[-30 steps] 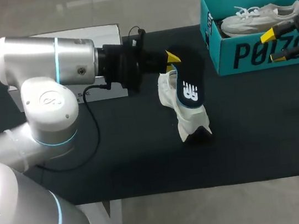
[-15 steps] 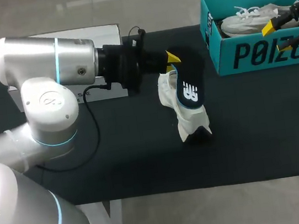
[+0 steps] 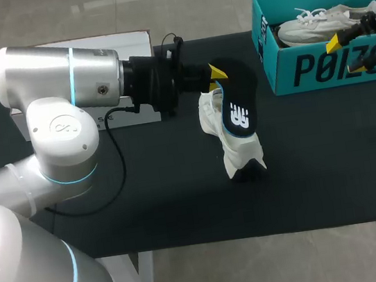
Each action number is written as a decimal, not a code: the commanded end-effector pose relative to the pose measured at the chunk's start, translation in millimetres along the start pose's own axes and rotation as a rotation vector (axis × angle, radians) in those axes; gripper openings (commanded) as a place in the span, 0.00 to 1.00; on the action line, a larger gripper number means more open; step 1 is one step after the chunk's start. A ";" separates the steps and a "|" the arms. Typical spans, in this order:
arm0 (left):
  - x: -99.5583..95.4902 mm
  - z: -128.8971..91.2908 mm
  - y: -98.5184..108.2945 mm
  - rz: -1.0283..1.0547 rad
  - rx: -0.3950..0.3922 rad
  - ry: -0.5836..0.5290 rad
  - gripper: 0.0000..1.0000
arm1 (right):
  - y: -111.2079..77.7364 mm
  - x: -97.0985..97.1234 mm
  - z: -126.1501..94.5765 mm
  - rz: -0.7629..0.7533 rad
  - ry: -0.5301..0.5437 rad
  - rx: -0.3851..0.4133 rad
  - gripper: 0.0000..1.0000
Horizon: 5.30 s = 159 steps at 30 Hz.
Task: Take the shoe out of the shoebox, open the shoe tongue, remove and reinsert the insole, then place the shoe into the shoebox
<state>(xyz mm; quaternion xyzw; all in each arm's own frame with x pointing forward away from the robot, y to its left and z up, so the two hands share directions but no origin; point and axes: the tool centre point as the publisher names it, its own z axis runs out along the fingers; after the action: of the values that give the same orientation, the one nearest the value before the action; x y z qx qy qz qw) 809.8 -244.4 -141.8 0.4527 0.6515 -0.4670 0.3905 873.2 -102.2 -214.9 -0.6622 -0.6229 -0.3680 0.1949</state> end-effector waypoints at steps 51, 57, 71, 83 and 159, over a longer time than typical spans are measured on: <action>129.0 51.1 12.9 -0.300 0.045 0.328 0.00 | 7.5 -4.2 -2.1 -0.004 -0.052 0.043 1.00; 142.2 57.8 26.5 -0.294 0.069 0.333 0.00 | 7.5 -4.2 -2.1 -0.004 -0.052 0.043 1.00; 162.7 65.4 45.3 -0.296 0.016 0.375 0.00 | 7.5 -4.2 -2.1 -0.004 -0.052 0.043 1.00; 167.0 71.4 73.1 -0.340 -0.029 0.398 0.00 | 7.5 -4.2 -2.1 -0.004 -0.052 0.043 1.00; 160.0 78.1 46.6 -0.191 -0.145 0.492 0.00 | 7.5 -4.2 -2.1 -0.004 -0.052 0.043 1.00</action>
<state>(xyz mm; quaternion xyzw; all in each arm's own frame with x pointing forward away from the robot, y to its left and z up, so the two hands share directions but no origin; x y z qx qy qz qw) 814.1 -272.9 -319.6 0.4607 0.7956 -0.3359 0.2051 880.5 -107.7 -215.2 -0.6656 -0.6368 -0.3383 0.1927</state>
